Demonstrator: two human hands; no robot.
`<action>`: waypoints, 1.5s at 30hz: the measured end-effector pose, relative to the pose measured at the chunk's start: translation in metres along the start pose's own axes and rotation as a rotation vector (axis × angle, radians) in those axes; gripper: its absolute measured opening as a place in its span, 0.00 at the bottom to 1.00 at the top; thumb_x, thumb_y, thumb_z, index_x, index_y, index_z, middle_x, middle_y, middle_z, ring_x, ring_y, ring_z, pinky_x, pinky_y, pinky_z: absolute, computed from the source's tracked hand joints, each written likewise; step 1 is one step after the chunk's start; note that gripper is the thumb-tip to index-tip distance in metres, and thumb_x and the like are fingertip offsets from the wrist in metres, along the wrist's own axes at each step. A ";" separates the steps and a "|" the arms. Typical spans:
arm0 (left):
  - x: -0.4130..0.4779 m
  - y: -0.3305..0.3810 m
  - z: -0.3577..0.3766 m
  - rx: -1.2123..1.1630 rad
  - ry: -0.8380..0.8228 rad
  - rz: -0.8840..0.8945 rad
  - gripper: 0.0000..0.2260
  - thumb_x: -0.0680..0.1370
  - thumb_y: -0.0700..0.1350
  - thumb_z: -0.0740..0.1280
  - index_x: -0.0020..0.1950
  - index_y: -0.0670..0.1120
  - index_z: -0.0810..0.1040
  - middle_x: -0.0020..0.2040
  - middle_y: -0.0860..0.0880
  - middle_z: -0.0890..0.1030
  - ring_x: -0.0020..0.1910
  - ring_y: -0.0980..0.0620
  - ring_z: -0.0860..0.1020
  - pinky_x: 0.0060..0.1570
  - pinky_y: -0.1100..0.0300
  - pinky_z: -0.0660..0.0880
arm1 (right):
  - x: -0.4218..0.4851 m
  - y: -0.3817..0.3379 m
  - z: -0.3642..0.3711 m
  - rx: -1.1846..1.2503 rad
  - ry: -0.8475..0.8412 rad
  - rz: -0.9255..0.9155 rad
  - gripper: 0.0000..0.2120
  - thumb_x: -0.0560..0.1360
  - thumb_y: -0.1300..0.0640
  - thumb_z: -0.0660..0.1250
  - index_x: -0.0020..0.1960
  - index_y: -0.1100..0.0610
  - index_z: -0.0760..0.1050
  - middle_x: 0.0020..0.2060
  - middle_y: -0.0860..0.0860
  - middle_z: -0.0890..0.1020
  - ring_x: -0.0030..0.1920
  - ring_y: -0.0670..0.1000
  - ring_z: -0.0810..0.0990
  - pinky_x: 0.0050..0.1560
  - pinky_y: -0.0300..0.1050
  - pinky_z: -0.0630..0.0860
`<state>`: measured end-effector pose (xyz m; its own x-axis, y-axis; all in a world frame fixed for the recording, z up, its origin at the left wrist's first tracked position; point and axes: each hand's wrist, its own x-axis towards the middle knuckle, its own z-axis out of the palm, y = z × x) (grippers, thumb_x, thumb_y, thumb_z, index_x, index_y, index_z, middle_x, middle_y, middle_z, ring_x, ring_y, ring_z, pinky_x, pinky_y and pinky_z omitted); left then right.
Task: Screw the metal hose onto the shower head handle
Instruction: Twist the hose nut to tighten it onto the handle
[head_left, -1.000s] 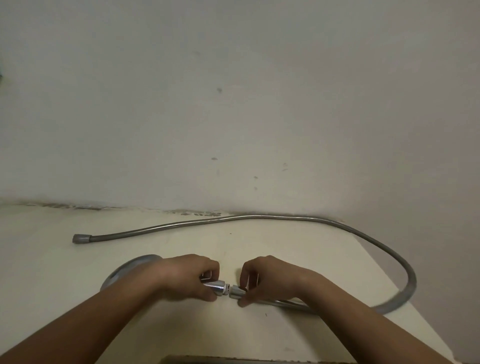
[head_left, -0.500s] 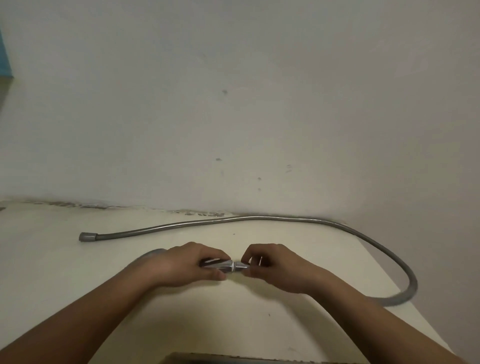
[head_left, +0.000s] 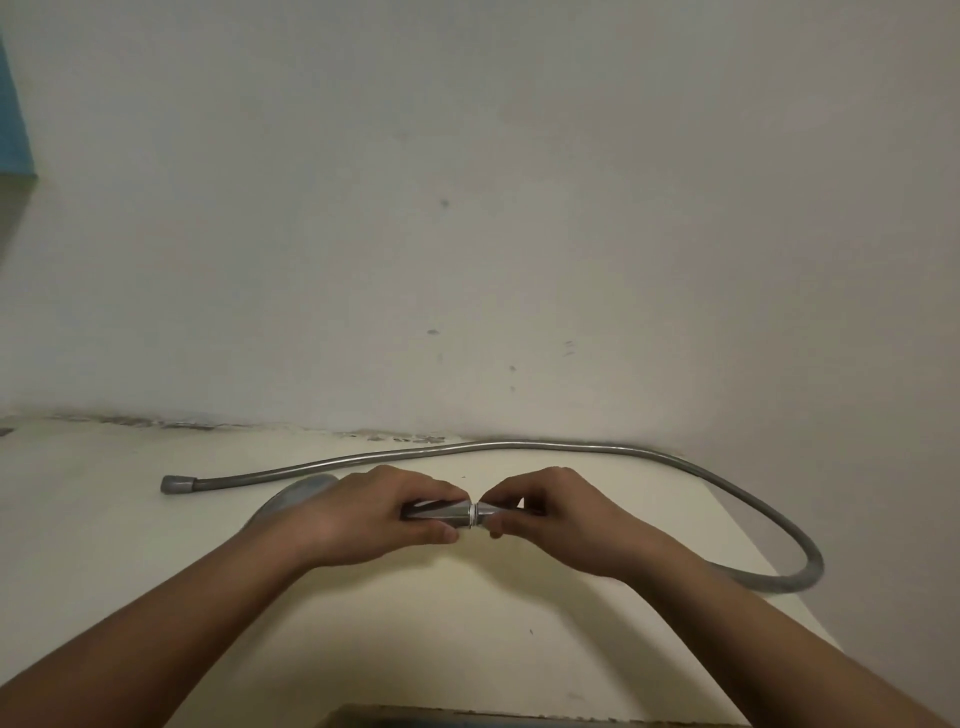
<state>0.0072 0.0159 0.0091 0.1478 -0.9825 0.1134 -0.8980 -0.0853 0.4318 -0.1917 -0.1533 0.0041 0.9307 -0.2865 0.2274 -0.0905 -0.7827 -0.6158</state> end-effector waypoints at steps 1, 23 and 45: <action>0.000 0.001 -0.001 -0.008 0.001 0.011 0.09 0.80 0.60 0.70 0.61 0.68 0.81 0.46 0.65 0.81 0.44 0.61 0.77 0.47 0.57 0.73 | -0.001 -0.001 -0.001 0.004 0.009 -0.001 0.08 0.81 0.49 0.69 0.48 0.50 0.86 0.35 0.36 0.82 0.29 0.42 0.70 0.32 0.31 0.66; 0.002 0.010 -0.005 0.141 0.059 0.076 0.12 0.80 0.62 0.68 0.64 0.66 0.79 0.45 0.66 0.79 0.46 0.65 0.76 0.43 0.64 0.69 | -0.006 -0.013 -0.009 0.020 -0.027 0.084 0.13 0.81 0.45 0.69 0.46 0.53 0.85 0.38 0.48 0.83 0.34 0.43 0.72 0.39 0.41 0.70; 0.004 0.012 -0.009 0.127 0.052 0.030 0.15 0.77 0.68 0.65 0.64 0.73 0.75 0.53 0.66 0.82 0.49 0.61 0.79 0.49 0.55 0.77 | -0.005 -0.020 -0.014 0.071 -0.047 0.096 0.11 0.81 0.47 0.69 0.49 0.55 0.83 0.46 0.51 0.88 0.39 0.45 0.76 0.48 0.49 0.77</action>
<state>0.0003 0.0122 0.0226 0.1387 -0.9752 0.1724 -0.9470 -0.0797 0.3111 -0.1993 -0.1434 0.0258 0.9346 -0.3312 0.1300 -0.1567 -0.7112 -0.6853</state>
